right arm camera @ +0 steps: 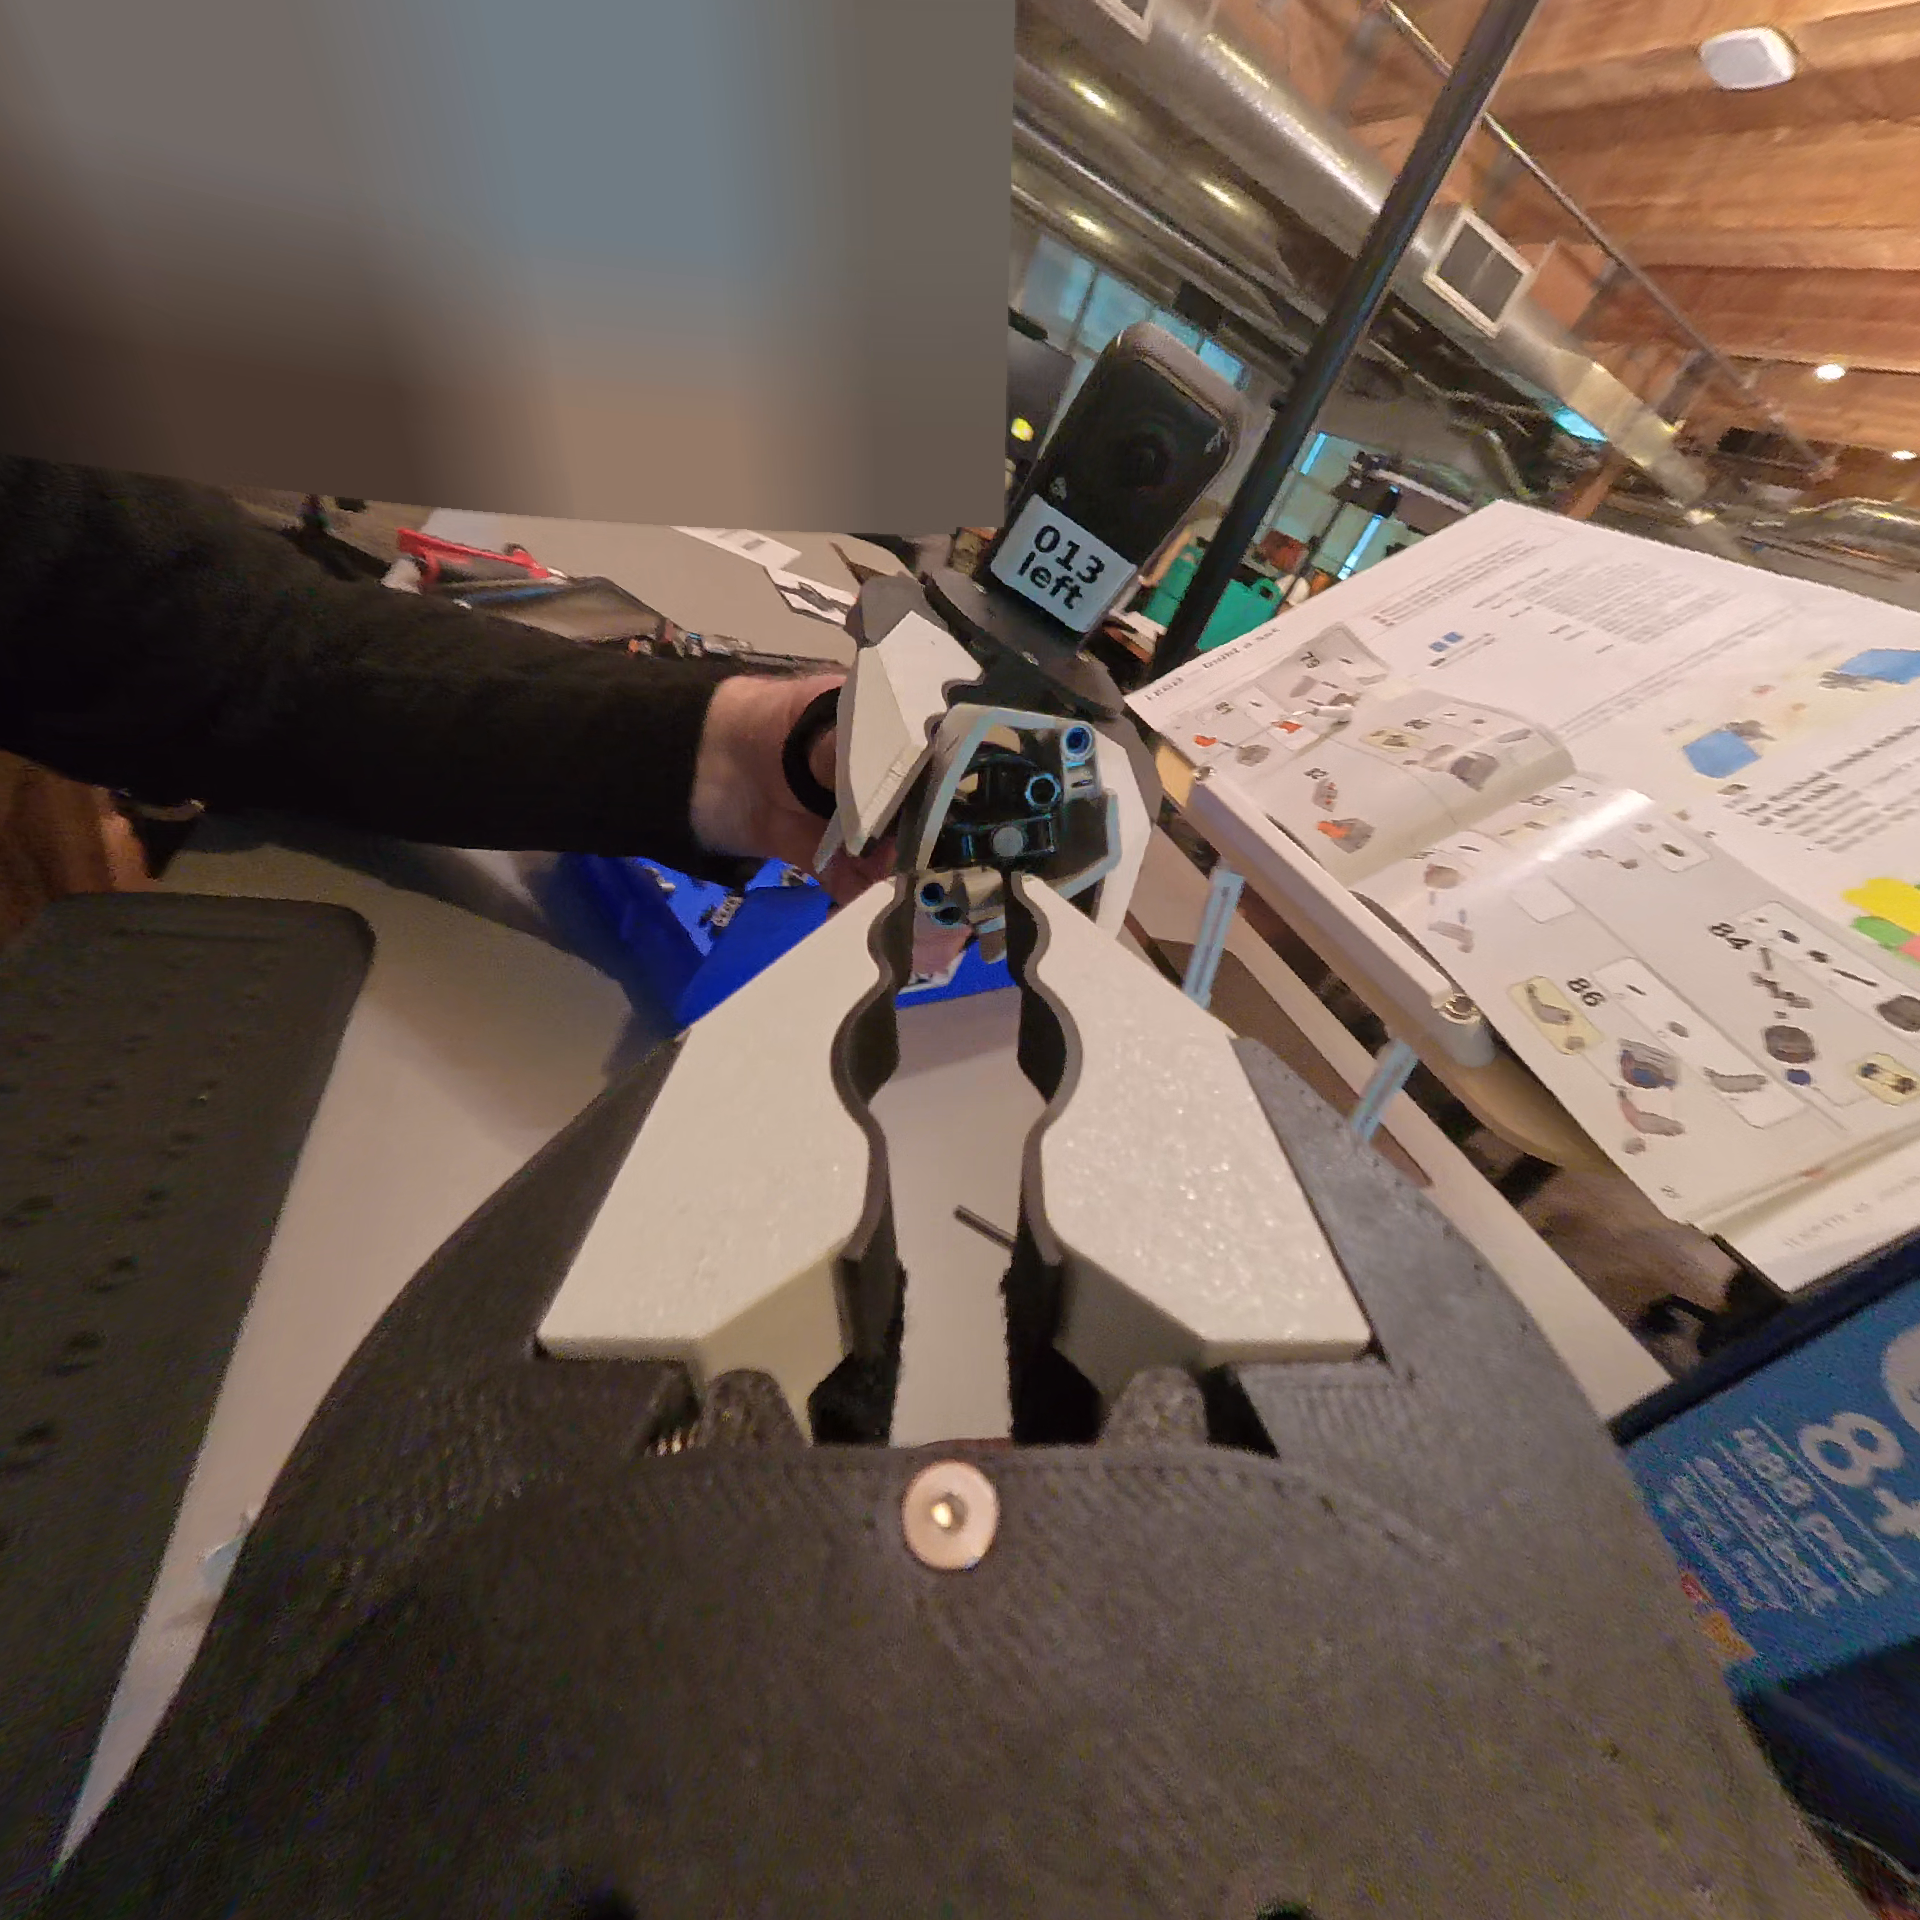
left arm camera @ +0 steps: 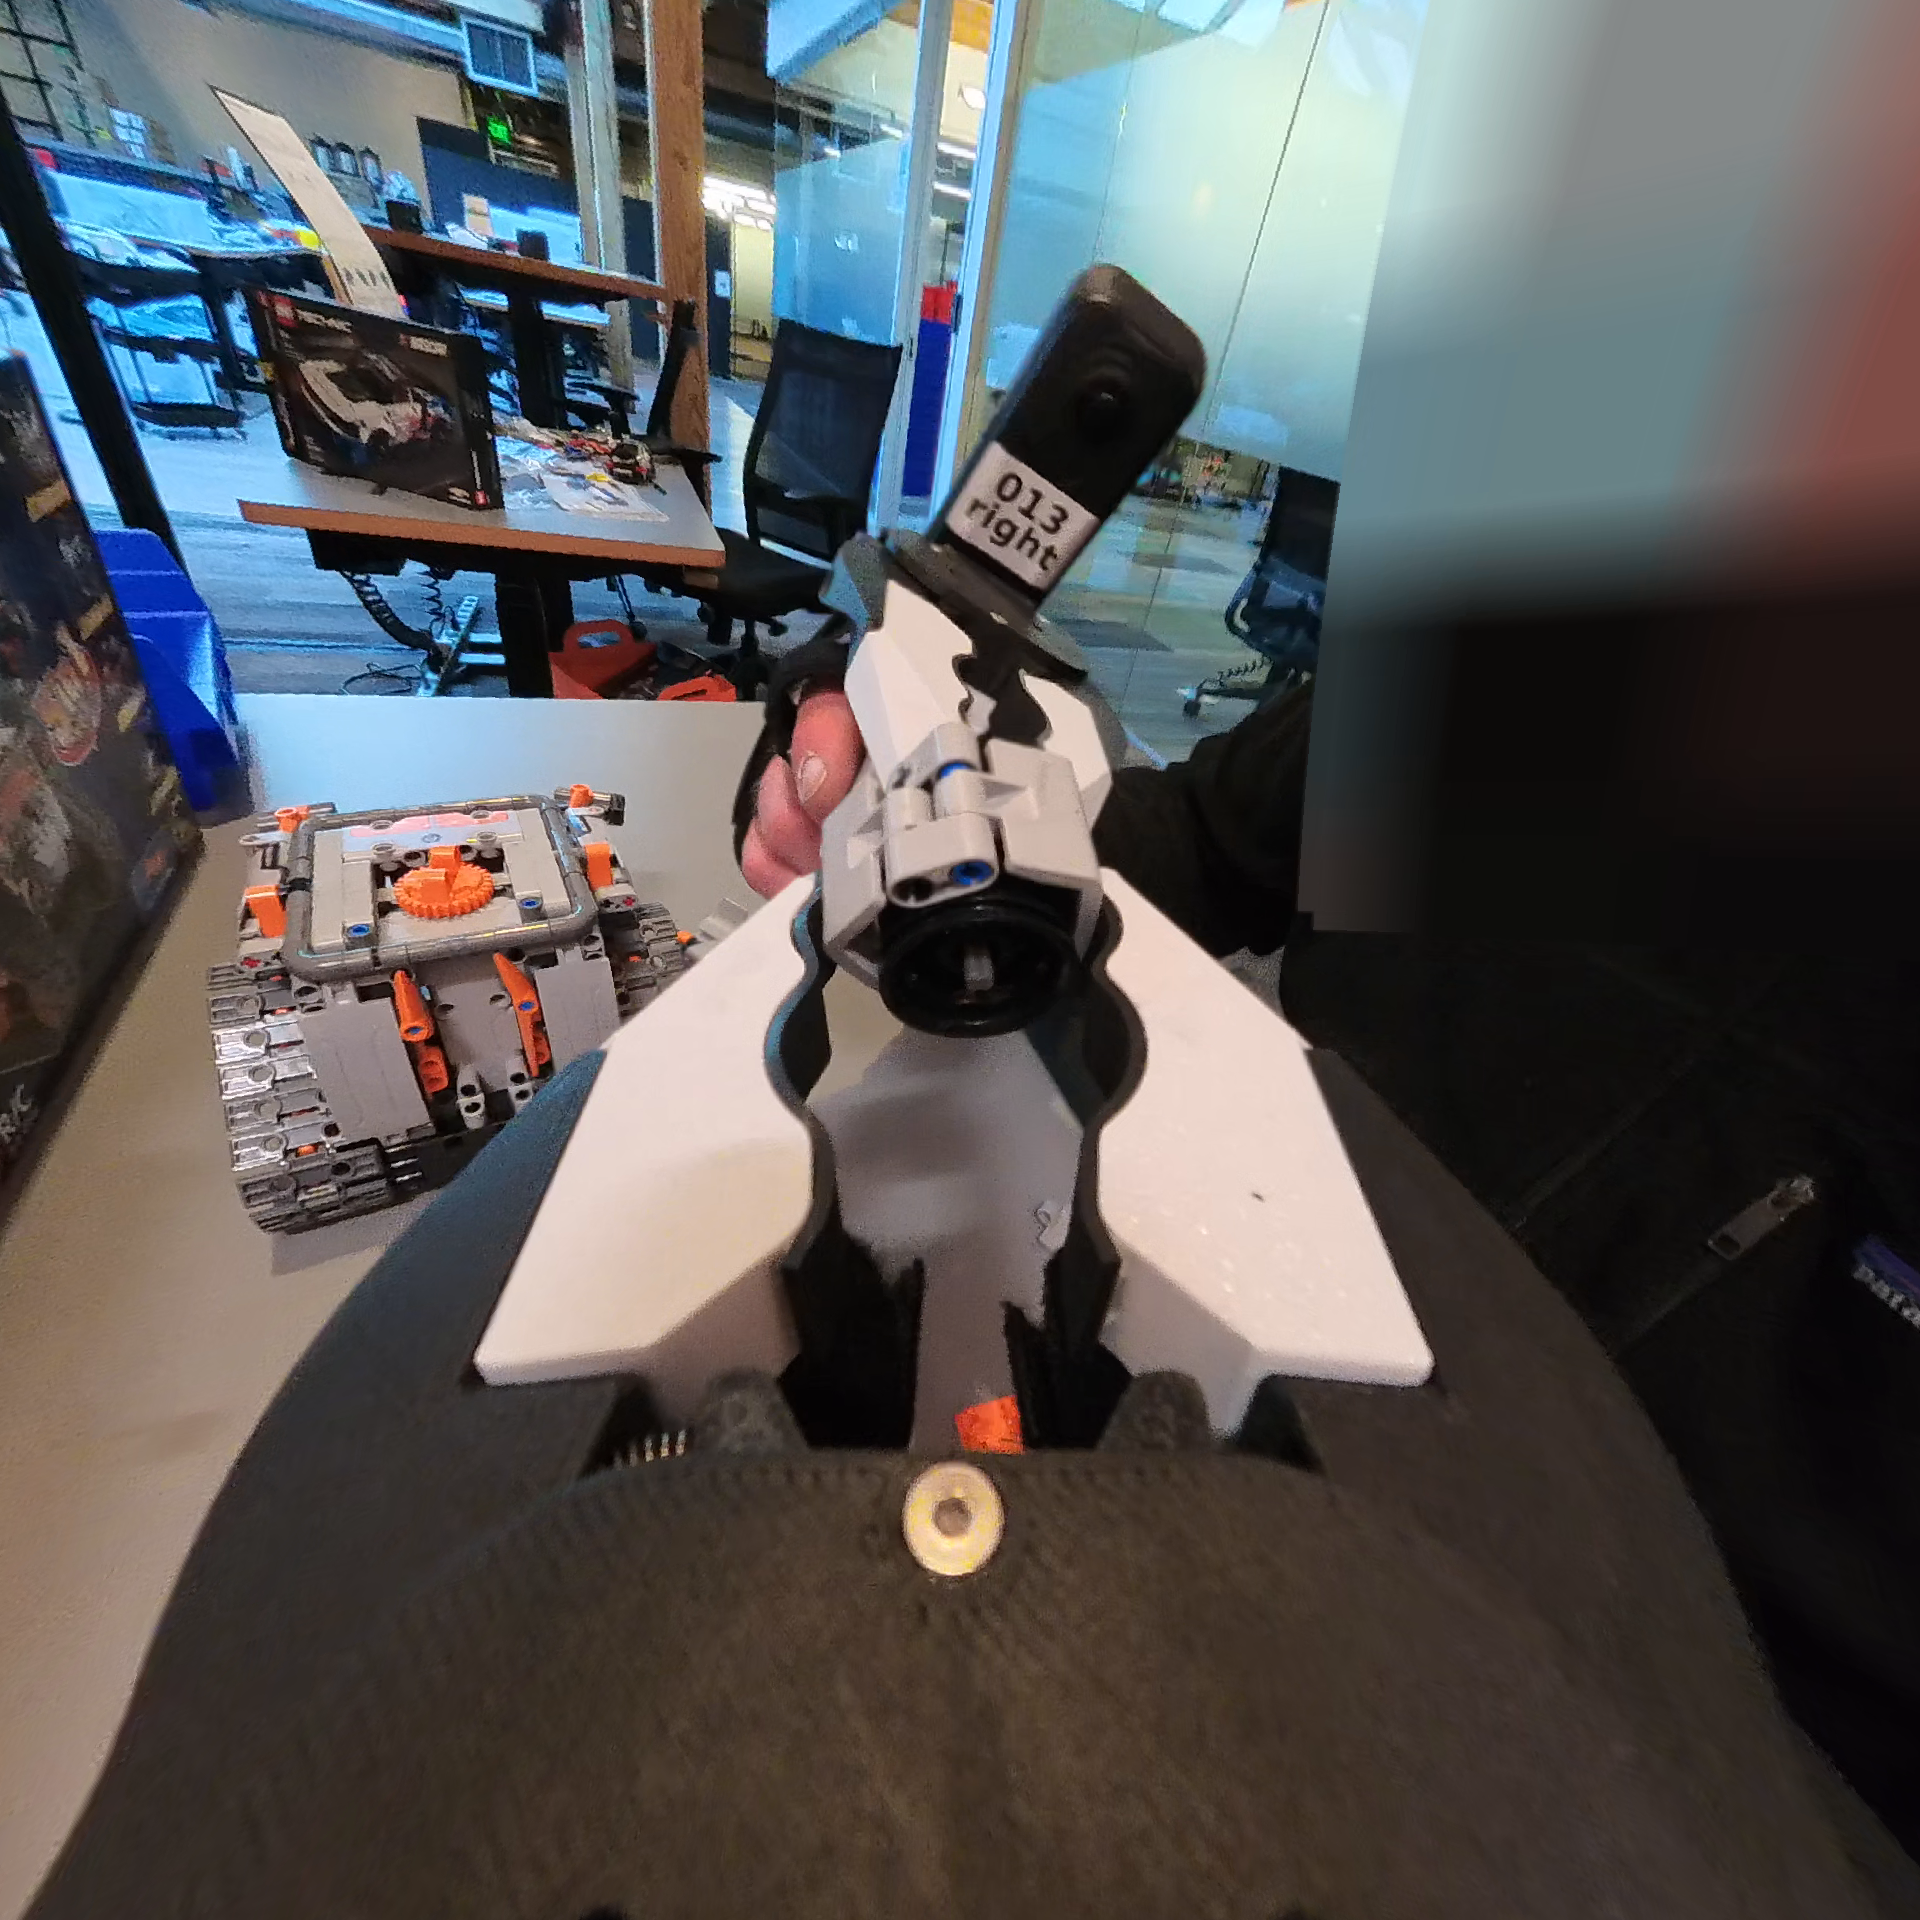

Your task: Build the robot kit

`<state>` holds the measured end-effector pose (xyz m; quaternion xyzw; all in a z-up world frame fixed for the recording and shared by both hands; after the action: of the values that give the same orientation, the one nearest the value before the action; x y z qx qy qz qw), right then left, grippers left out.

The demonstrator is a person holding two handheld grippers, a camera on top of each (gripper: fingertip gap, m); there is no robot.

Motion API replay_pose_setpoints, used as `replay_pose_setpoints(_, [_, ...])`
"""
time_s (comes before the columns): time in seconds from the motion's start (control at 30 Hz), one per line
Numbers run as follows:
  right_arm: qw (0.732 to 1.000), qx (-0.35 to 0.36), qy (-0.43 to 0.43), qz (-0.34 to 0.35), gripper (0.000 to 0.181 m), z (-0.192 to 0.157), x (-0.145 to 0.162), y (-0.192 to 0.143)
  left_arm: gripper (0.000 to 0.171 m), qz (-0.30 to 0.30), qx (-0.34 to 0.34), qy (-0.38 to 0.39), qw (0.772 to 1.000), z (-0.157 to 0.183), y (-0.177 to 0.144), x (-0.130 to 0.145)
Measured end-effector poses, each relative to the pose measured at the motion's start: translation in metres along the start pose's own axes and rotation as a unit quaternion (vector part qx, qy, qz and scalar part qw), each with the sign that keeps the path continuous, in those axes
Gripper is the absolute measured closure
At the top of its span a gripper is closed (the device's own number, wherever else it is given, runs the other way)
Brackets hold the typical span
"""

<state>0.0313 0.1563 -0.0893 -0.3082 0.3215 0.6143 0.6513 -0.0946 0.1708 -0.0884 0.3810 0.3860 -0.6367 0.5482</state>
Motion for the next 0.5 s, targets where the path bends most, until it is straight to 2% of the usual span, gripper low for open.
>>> replay_pose_setpoints(0.17, [0.999,-0.039,0.004,0.022,0.168,-0.0055,0.0,0.0002,0.128,-0.034,0.022,-0.001,0.999,0.0055,0.0022,0.0031])
replay_pose_setpoints(0.27, [0.997,-0.05,0.023,0.052,0.175,-0.0015,-0.0032,-0.0068,0.128,-0.046,0.036,-0.001,0.998,0.01,0.0038,0.0046])
replay_pose_setpoints(0.5, [0.998,-0.058,-0.007,0.015,0.168,-0.007,0.0007,-0.0028,0.128,-0.029,0.033,-0.009,0.999,0.0088,0.0043,0.0013])
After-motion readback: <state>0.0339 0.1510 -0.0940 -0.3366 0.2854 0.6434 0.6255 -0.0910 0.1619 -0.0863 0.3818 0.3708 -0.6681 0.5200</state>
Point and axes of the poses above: each gripper's, where its closed fingertips meet, y out along the fingers, x out of its underside, z = x × y across the jaws, the point moved 7 cm from there along -y, back along the fingers, and after that the axes turned 15 degrees about -y, right-handed, at the moved point
